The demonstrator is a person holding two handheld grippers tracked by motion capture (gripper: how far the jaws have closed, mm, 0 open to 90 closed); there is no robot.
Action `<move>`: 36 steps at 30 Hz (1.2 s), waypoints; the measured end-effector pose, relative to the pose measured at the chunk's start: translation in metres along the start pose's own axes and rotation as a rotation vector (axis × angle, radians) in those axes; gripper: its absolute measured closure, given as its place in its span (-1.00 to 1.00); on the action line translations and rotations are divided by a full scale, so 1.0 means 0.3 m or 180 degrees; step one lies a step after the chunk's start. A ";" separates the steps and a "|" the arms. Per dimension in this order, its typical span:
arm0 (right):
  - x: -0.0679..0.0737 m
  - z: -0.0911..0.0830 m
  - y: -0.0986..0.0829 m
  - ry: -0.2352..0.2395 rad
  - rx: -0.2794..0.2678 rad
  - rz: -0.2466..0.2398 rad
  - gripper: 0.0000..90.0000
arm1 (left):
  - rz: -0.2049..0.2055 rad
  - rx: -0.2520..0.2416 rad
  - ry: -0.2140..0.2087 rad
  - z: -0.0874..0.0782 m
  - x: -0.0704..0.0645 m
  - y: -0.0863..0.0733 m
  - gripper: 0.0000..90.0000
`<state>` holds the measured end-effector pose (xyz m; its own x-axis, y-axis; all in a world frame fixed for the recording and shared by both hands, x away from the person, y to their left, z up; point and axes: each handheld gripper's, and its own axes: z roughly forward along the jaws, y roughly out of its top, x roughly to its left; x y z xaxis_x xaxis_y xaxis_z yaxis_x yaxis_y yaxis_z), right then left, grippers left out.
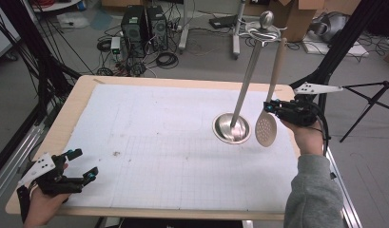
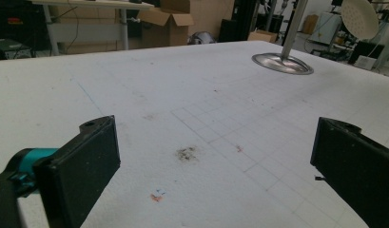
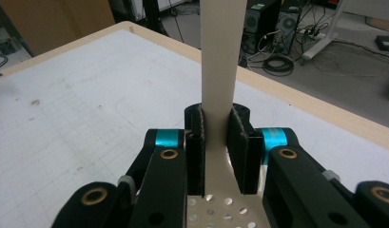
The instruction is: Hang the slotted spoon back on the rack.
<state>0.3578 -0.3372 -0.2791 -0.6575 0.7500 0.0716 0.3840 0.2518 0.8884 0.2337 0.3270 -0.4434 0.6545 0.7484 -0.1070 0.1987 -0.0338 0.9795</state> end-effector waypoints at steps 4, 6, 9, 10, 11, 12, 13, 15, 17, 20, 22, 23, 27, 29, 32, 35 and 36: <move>-0.001 0.013 0.002 -0.0006 -0.0010 -0.0004 0.73 | -0.0017 -0.0006 0.0008 -0.003 0.000 -0.002 -0.94; -0.001 0.020 0.004 -0.0014 -0.0019 -0.0012 0.73 | -0.0007 -0.0006 0.0007 -0.006 0.001 -0.002 -0.94; 0.001 0.033 0.007 -0.0013 -0.0029 0.0002 0.73 | -0.0010 -0.0012 0.0015 -0.011 0.002 -0.002 -0.94; 0.002 0.037 0.008 -0.0018 -0.0029 0.0008 0.73 | -0.0016 -0.0013 0.0018 -0.012 0.001 -0.002 -0.94; 0.003 0.041 0.008 -0.0019 -0.0032 0.0016 0.73 | -0.0025 -0.0021 0.0024 -0.013 0.001 -0.002 -0.94; 0.004 0.046 0.009 -0.0016 -0.0041 0.0012 0.73 | -0.0021 -0.0016 0.0026 -0.015 0.001 -0.003 -0.94; 0.005 0.051 0.010 -0.0022 -0.0053 0.0024 0.73 | -0.0017 -0.0014 0.0024 -0.016 0.000 -0.003 -0.94; 0.007 0.060 0.012 -0.0012 -0.0063 0.0016 0.73 | -0.0015 -0.0007 0.0032 -0.017 0.000 -0.004 -0.94; 0.010 0.069 0.013 0.0009 -0.0076 0.0026 0.73 | -0.0015 0.0006 0.0048 -0.020 0.001 -0.004 -0.94; 0.010 0.075 0.014 -0.0016 -0.0095 0.0027 0.73 | -0.0021 -0.0002 0.0057 -0.024 0.002 -0.006 -0.94; 0.010 0.076 0.014 -0.0016 -0.0099 0.0028 0.72 | -0.0019 -0.0002 0.0067 -0.027 0.003 -0.006 -0.94; 0.010 0.075 0.013 -0.0013 -0.0096 0.0024 0.71 | -0.0020 -0.0004 0.0068 -0.027 0.003 -0.006 -0.94; 0.013 0.070 0.006 -0.0072 -0.0156 0.0055 0.65 | -0.0033 0.0008 0.0067 -0.026 0.005 -0.009 -0.94; 0.013 0.063 0.001 -0.0109 -0.0214 0.0058 0.53 | -0.0040 0.0006 0.0070 -0.025 0.005 -0.011 -0.94; 0.016 0.053 -0.005 -0.0153 -0.0260 0.0075 0.36 | -0.0035 0.0008 0.0071 -0.024 0.006 -0.010 -0.94; 0.025 0.042 -0.002 -0.0182 -0.0329 0.0054 0.17 | -0.0032 -0.0009 0.0083 -0.025 0.010 -0.007 -0.94; 0.030 0.039 -0.001 -0.0190 -0.0356 0.0034 0.11 | -0.0033 -0.0008 0.0082 -0.025 0.012 -0.007 -0.94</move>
<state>0.3594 -0.3234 -0.2840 -0.6128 0.7882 0.0571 0.3138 0.1763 0.9330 0.2302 0.3347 -0.4446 0.6334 0.7655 -0.1128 0.2036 -0.0243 0.9787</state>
